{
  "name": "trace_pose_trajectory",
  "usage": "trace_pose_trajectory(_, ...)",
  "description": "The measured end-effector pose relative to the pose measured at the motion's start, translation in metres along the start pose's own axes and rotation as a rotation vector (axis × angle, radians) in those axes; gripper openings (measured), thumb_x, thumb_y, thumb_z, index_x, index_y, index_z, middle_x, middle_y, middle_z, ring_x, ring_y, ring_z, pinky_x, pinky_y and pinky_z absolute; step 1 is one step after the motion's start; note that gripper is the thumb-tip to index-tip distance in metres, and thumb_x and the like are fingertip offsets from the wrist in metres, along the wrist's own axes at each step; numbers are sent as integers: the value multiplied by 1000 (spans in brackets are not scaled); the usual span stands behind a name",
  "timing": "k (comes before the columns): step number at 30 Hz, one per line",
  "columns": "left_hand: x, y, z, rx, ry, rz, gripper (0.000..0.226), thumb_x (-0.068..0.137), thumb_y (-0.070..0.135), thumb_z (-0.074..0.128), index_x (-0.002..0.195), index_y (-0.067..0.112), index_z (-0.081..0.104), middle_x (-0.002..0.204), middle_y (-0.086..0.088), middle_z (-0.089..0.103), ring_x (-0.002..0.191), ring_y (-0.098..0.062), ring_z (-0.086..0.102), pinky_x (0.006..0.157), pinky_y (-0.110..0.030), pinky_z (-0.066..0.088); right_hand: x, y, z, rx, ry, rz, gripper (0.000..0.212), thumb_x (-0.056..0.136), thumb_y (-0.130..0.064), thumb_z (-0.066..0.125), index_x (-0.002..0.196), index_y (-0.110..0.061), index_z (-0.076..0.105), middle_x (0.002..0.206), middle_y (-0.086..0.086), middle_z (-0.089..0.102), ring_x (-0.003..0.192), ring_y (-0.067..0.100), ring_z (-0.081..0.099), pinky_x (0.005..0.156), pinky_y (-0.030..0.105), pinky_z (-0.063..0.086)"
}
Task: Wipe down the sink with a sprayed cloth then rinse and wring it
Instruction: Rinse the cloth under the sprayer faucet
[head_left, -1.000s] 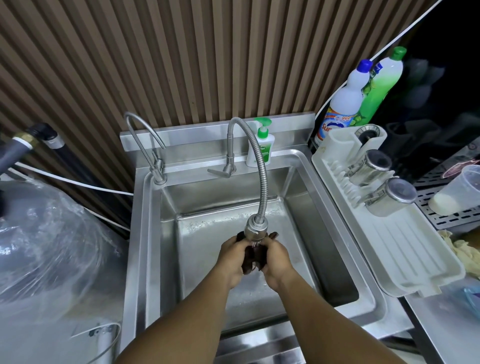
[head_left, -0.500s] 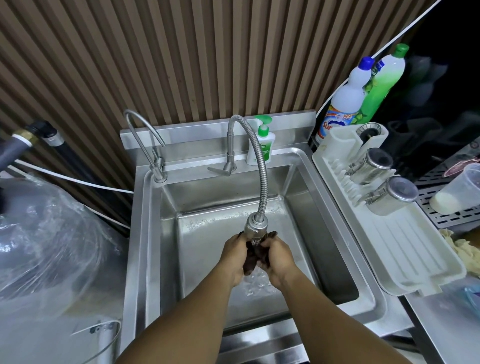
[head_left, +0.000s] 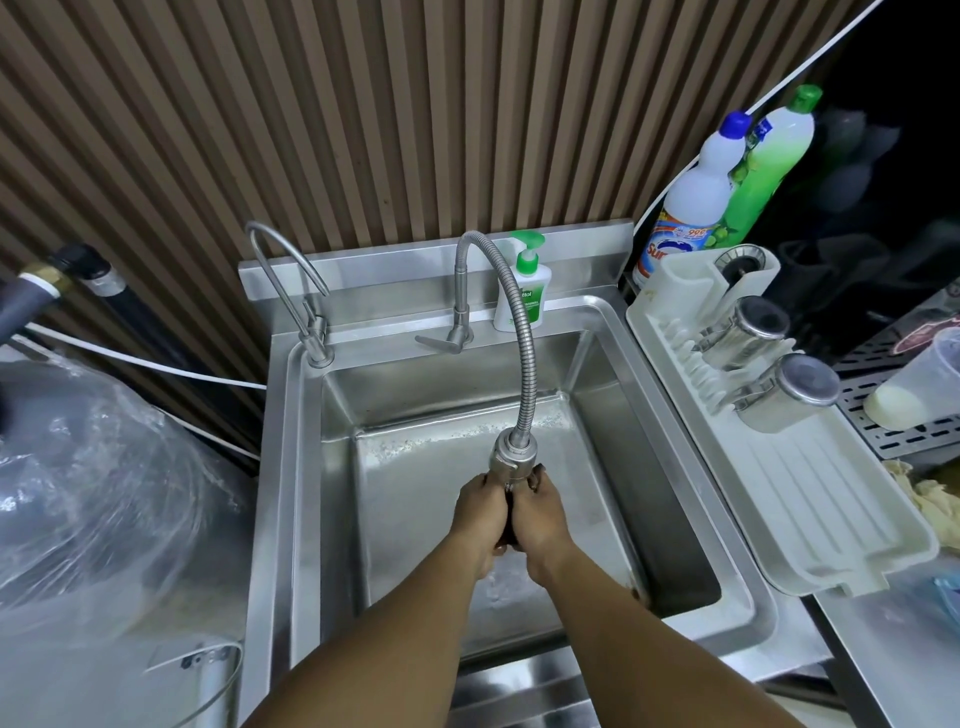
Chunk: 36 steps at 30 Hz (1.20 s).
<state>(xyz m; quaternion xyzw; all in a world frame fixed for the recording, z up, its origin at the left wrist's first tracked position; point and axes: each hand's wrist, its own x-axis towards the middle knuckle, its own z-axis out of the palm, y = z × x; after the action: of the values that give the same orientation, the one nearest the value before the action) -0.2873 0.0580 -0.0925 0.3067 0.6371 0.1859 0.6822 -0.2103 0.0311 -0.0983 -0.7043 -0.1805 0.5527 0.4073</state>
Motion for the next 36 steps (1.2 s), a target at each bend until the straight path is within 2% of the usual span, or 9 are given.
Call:
trace_pose_trajectory(6, -1, 1, 5, 3, 69, 49, 30, 86, 40, 59, 74, 13, 65, 62, -7, 62, 54, -23, 53, 47, -22, 34, 2, -4, 6, 18, 32, 51, 26, 95, -31, 47, 81, -12, 57, 64, 6, 58, 50, 18, 51, 46, 26, 41)
trace_pose_trajectory(13, -1, 3, 8, 12, 89, 97, 26, 90, 32, 60, 77, 9, 66, 67, -10, 65, 56, -24, 58, 43, -21, 42, 4, -10, 7, 15, 77, 61, 21, 85, -24, 54, 69, -11, 60, 60, 8, 58, 57, 25, 51, 50, 31, 44)
trace_pose_trajectory(23, -4, 5, 0, 11, 46, 87, 28, 91, 23, 60, 93, -2, 70, 71, -11, 70, 60, -25, 66, 50, -27, 50, 3, -6, 12, 77, 89, 78, 18, 86, -16, 55, 76, -3, 63, 66, 14, 63, 59, 28, 60, 54, 37, 55)
trace_pose_trajectory(26, 2, 13, -14, 61, -55, 66, 34, 91, 39, 59, 98, 9, 74, 89, -10, 78, 80, -28, 74, 63, -34, 57, 0, -10, 12, 180, 46, 114, 26, 93, -25, 55, 95, -3, 66, 86, 17, 73, 78, 33, 72, 63, 46, 62)
trace_pose_trajectory(28, 9, 26, -29, 126, -69, 46, 48, 94, 57, 51, 105, 15, 72, 99, -7, 76, 91, -25, 72, 73, -36, 56, -2, -13, 9, 225, 7, 139, 28, 96, -33, 54, 100, -7, 66, 90, 16, 74, 70, 29, 72, 46, 31, 51)
trace_pose_trajectory(30, 18, 40, -47, 189, -25, 64, 51, 96, 62, 47, 115, 17, 64, 109, -5, 70, 100, -24, 66, 82, -38, 50, -4, -14, 5, 250, -53, 151, 28, 98, -30, 50, 89, -6, 62, 76, 15, 65, 48, 23, 54, 41, 25, 31)
trace_pose_trajectory(32, 29, 60, -62, 195, 34, 112, 41, 98, 53, 52, 122, 19, 58, 114, -2, 64, 102, -23, 63, 86, -40, 46, -5, -15, 3, 279, -89, 165, 23, 91, -28, 52, 79, -10, 56, 68, 12, 48, 49, 21, 36, 47, 30, 22)
trace_pose_trajectory(34, 40, 85, -73, 122, 44, 142, 33, 100, 43, 55, 127, 24, 52, 121, -1, 58, 106, -22, 60, 92, -41, 45, -2, -12, 2, 271, -38, 193, 21, 86, -32, 60, 87, -12, 63, 75, 12, 51, 63, 24, 43, 52, 30, 35)
trace_pose_trajectory(36, 47, 111, -79, 31, 56, 148, 35, 99, 38, 58, 130, 24, 50, 123, 1, 54, 107, -22, 59, 98, -46, 47, -1, -8, 0, 277, -16, 206, 40, 85, -40, 67, 104, -6, 70, 86, 16, 63, 79, 27, 56, 68, 36, 48)
